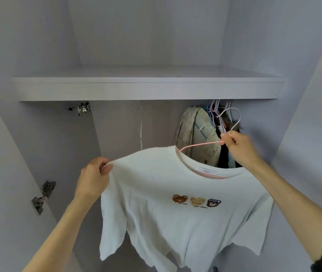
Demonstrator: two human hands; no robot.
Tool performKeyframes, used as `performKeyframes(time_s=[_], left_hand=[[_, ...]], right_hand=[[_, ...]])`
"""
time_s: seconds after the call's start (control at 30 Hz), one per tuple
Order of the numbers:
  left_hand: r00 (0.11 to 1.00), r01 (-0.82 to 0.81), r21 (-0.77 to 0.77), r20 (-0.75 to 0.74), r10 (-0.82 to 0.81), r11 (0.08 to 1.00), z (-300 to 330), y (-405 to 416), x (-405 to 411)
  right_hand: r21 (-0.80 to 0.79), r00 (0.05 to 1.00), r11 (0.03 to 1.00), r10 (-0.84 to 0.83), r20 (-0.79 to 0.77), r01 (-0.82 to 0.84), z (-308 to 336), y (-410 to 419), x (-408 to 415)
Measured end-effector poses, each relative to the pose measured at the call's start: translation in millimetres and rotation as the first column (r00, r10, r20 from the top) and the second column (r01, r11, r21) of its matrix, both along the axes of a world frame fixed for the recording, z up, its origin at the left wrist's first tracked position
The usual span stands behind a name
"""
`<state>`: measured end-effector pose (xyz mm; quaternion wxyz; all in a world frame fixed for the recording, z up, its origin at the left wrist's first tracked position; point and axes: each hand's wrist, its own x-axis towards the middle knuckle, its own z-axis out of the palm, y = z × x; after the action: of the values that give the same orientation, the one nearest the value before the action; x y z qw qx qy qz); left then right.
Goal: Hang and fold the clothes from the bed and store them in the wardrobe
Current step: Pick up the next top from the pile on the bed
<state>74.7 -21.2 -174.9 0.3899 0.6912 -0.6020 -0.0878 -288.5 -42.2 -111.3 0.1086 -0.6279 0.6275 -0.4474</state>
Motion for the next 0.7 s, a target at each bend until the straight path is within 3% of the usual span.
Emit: performKeyframes(time_s=[0.07, 0.13, 0.2, 0.27, 0.4, 0.57, 0.7], left_hand=[[0.999, 0.007, 0.039, 0.033, -0.008, 0.999, 5, 0, -7], [0.994, 0.074, -0.065, 0.089, -0.068, 0.995, 13, 5, -26], [0.949, 0.236, -0.154, 0.250, -0.194, 0.959, 21, 9, -48], [0.879, 0.376, -0.141, 0.367, -0.304, 0.916, 25, 11, -69], [0.926, 0.349, -0.186, 0.221, -0.307, 0.919, 26, 12, -82], [0.955, 0.286, -0.279, 0.160, -0.249, 0.917, 23, 15, -78], [0.979, 0.202, -0.276, 0.083, -0.186, 0.940, 21, 10, -64]], right_hand=[[0.011, 1.000, 0.999, 0.030, 0.010, -0.030, 1, 3, 6], [0.017, 0.995, 0.996, 0.085, -0.047, -0.084, 2, 6, 23], [-0.002, 0.979, 0.986, 0.163, -0.121, -0.164, 5, 9, 46], [-0.032, 0.960, 0.973, 0.220, -0.172, -0.229, 9, 11, 65], [-0.090, 0.957, 0.961, 0.246, -0.156, -0.262, 20, 15, 73], [0.035, 0.911, 0.919, 0.393, -0.125, -0.392, 16, 22, 52], [0.077, 0.943, 0.947, 0.318, -0.102, -0.311, -2, 20, 15]])
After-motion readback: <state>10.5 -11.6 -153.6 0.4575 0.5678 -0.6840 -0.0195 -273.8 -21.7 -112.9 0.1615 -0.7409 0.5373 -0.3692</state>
